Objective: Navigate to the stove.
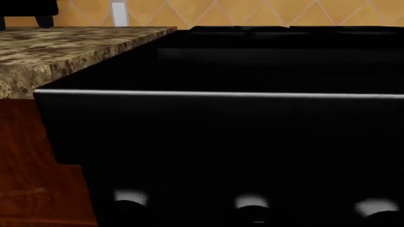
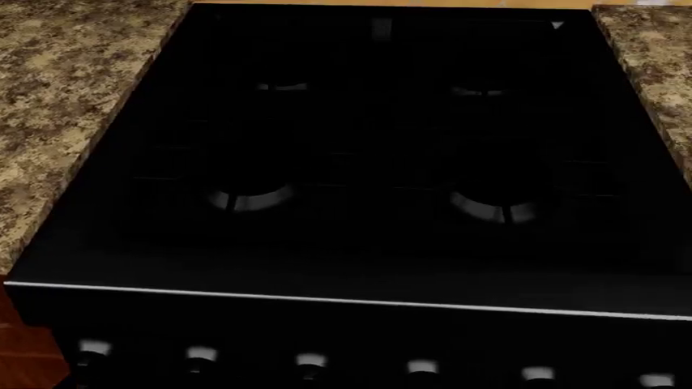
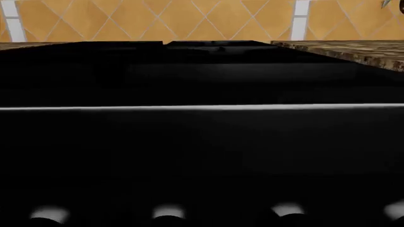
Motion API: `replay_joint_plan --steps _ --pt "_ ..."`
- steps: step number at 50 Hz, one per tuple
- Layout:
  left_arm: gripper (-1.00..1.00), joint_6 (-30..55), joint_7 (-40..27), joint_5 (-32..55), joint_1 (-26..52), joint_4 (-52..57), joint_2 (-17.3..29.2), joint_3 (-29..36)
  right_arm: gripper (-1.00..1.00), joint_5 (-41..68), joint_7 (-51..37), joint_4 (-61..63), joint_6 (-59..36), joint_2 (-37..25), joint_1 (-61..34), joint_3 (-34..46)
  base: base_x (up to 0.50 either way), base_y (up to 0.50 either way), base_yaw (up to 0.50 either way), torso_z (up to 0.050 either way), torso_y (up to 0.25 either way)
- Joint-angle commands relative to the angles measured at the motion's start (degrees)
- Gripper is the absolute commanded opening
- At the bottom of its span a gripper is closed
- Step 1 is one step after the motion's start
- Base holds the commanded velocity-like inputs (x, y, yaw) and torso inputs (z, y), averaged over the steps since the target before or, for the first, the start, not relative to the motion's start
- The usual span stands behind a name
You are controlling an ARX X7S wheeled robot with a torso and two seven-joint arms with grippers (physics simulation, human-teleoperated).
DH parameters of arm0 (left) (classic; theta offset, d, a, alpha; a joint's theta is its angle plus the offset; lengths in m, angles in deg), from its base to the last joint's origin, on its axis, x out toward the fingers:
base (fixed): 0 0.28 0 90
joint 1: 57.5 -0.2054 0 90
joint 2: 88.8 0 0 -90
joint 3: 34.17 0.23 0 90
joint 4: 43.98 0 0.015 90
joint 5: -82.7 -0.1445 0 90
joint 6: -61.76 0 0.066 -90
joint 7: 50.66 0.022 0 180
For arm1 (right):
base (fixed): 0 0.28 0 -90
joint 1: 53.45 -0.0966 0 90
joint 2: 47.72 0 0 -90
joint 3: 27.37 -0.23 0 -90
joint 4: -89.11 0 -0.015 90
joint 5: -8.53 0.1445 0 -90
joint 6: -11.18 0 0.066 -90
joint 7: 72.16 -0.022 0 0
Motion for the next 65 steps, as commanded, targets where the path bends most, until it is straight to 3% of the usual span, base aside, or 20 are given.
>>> replay_joint_plan --steps 1,15,65 --pt "1.0 -2.33 2.53 -0.6 -0.42 -0.26 -0.77 -0.78 1.0 -1.21 1.18 -0.12 -0.16 1.01 -0.11 -1.44 -0.5 -0.02 0.0 0.0 0.0" --pt "1.0 -2.45 2.46 -0.48 -0.38 -0.29 -0.64 -0.63 1.0 -1.08 1.09 0.04 0.06 0.88 -0.06 -1.32 -0.45 -0.02 0.0 0.0 0.0" --pt "1.0 -2.65 2.04 0.0 -0.15 -0.35 -0.27 -0.07 1.0 -1.58 0.4 -0.31 0.95 0.59 -0.29 -0.61 0.0 0.0 0.0 0.0 0.0"
